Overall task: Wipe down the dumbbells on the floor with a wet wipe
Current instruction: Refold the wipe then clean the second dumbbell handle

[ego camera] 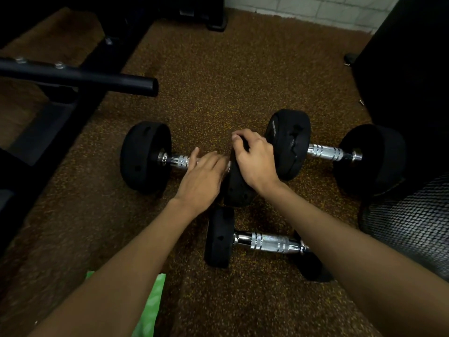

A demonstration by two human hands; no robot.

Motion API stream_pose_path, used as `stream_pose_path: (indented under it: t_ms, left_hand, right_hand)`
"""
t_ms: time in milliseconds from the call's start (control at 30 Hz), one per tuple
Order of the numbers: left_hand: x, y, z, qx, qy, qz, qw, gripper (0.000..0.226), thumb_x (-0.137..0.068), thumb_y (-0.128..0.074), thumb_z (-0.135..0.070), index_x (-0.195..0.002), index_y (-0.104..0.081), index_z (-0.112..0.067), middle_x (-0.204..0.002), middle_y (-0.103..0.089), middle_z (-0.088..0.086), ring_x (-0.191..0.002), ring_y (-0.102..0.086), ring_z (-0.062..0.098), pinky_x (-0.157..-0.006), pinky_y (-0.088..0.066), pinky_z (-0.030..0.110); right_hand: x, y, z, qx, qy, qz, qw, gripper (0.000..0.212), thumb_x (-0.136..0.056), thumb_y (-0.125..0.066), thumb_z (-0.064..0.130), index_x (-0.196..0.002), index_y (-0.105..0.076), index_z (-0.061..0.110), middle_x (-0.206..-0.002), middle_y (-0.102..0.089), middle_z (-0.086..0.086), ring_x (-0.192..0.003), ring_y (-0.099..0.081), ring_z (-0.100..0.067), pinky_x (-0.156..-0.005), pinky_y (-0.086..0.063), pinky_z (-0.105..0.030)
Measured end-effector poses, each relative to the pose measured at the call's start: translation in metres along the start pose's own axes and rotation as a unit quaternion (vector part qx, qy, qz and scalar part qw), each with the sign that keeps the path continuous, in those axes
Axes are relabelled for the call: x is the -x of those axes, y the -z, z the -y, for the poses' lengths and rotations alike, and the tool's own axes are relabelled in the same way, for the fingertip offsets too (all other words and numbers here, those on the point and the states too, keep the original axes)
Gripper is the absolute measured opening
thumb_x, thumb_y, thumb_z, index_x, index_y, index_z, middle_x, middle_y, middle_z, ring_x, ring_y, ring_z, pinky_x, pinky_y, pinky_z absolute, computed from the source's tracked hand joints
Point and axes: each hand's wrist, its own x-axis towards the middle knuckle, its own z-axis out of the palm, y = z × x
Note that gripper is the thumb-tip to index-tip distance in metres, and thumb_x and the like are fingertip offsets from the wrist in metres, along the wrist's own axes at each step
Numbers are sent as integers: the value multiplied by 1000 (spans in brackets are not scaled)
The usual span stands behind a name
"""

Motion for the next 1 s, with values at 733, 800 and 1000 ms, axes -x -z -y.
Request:
stream_pose_path:
  t_ms: [733,800,1000]
  left_hand:
    - [3,-1,-7,-63,-5,-5,998,48,-84,-32,-12,-126,-54,-2,-123,-62,14,-122,-54,29,-107,-34,49]
    - [17,-5,-3,-70,-14,-10,997,54,-82,-32,-9,-135,-44,-4,-133,-55,12,-128,-49,28,-106,-35,47]
    - [36,-1,9,-76,-60,-17,995,58,-84,-33,-8,-142,-39,-7,-147,-41,11,-136,-38,26,-113,-27,39]
  right_hand:
    - [-7,1,-3,7,4,15,1000,28,-96,-42,34,-109,-63,21,-110,-64,-4,-107,-55,-18,-92,-41,-30]
    - [-6,1,-2,6,9,11,1000,28,-96,-42,33,-109,-63,20,-111,-64,-4,-108,-55,-18,-94,-43,-33]
    - [-2,2,-1,12,15,5,1000,29,-96,-41,34,-111,-62,20,-113,-64,-4,-109,-54,-18,-95,-43,-35]
